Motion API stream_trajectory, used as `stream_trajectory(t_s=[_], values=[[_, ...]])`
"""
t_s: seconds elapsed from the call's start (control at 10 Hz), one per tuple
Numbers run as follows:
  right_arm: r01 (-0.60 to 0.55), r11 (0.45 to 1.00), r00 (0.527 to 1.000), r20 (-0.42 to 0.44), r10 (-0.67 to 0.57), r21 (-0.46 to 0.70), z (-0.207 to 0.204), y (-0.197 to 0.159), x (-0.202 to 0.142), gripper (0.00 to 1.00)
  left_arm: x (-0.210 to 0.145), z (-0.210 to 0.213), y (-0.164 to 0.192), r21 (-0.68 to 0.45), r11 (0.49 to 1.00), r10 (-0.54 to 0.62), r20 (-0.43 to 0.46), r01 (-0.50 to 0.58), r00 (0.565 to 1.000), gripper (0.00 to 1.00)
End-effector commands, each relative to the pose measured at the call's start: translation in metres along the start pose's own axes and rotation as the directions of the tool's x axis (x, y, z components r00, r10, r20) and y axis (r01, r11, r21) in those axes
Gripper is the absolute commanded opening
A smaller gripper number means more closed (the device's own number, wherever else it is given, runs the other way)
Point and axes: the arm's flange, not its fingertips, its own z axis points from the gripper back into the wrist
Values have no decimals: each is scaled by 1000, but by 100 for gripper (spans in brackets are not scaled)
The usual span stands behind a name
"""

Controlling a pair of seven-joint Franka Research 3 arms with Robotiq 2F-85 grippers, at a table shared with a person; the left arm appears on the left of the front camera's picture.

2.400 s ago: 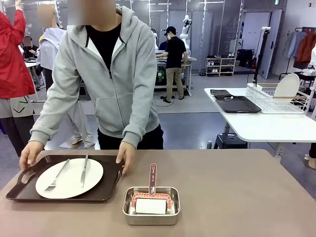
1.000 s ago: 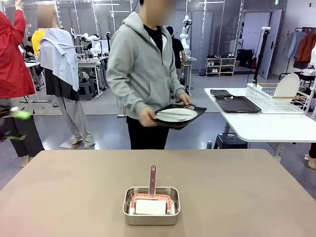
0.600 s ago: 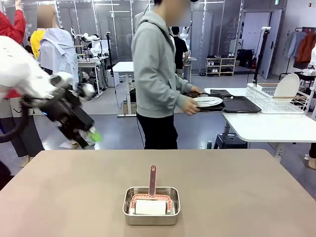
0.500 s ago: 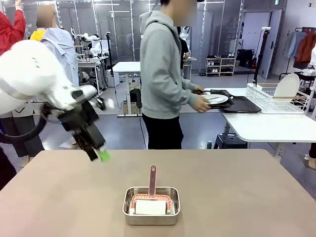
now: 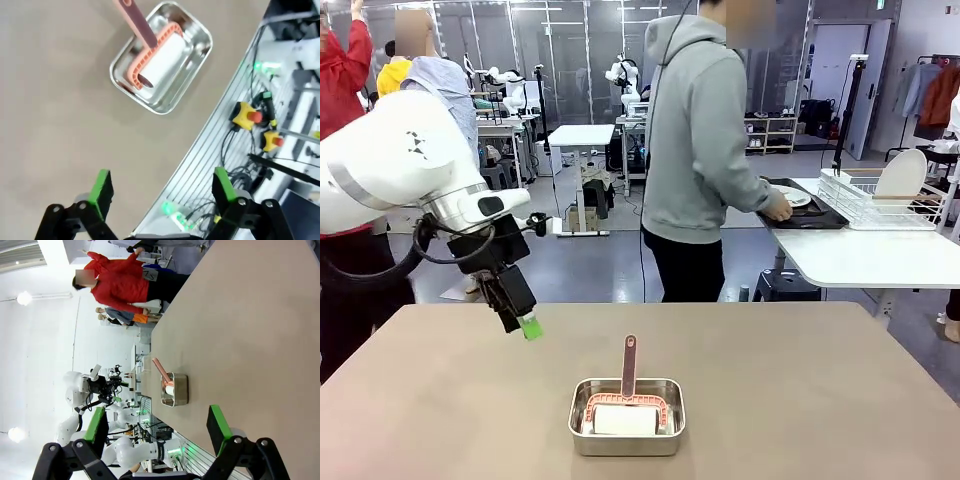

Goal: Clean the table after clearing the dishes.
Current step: When the right (or left) Handle tray is removed, use the right hand (or left hand) to clean the right (or left) side of the table with the Lint Roller.

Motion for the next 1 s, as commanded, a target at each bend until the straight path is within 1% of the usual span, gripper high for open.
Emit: stream_trajectory(t_s=[0.0, 0.1, 0.2, 0.3, 0.4, 0.5, 0.6, 0.7, 0.8, 0.9], values=[[-3, 1000, 1000, 9, 3, 16, 0, 5, -1, 100, 3, -4, -6, 14, 1000, -27, -21, 27, 999, 100], [-3, 1000, 1000, 9, 3, 16, 0, 5, -1, 100, 0, 2, -16, 95, 973, -203, -83, 210, 976, 100], [-3, 1000, 1000, 9, 3, 16, 0, 5, -1, 100, 27, 1, -22, 137, 935, -303, -163, 326, 939, 100], [-3, 1000, 1000, 9, 3, 16, 0, 5, -1, 100, 70, -1, -25, 186, 878, -388, -261, 441, 884, 100], [-3, 1000, 1000, 9, 3, 16, 0, 5, -1, 100, 107, -6, -26, 189, 823, -464, -318, 535, 826, 100], [-3, 1000, 1000, 9, 3, 16, 0, 5, -1, 100, 141, -15, -25, 138, 786, -527, -360, 603, 770, 100], [-3, 1000, 1000, 9, 3, 16, 0, 5, -1, 100, 169, -26, -24, 75, 742, -602, -362, 666, 712, 100], [-3, 1000, 1000, 9, 3, 16, 0, 5, -1, 100, 194, -40, -23, 34, 684, -662, -391, 729, 640, 100], [-3, 1000, 1000, 9, 3, 16, 0, 5, -1, 100, 213, -51, -18, -24, 654, -696, -412, 756, 588, 100], [-3, 1000, 1000, 9, 3, 16, 0, 5, -1, 100, 231, -61, -15, -52, 628, -720, -419, 777, 554, 100]])
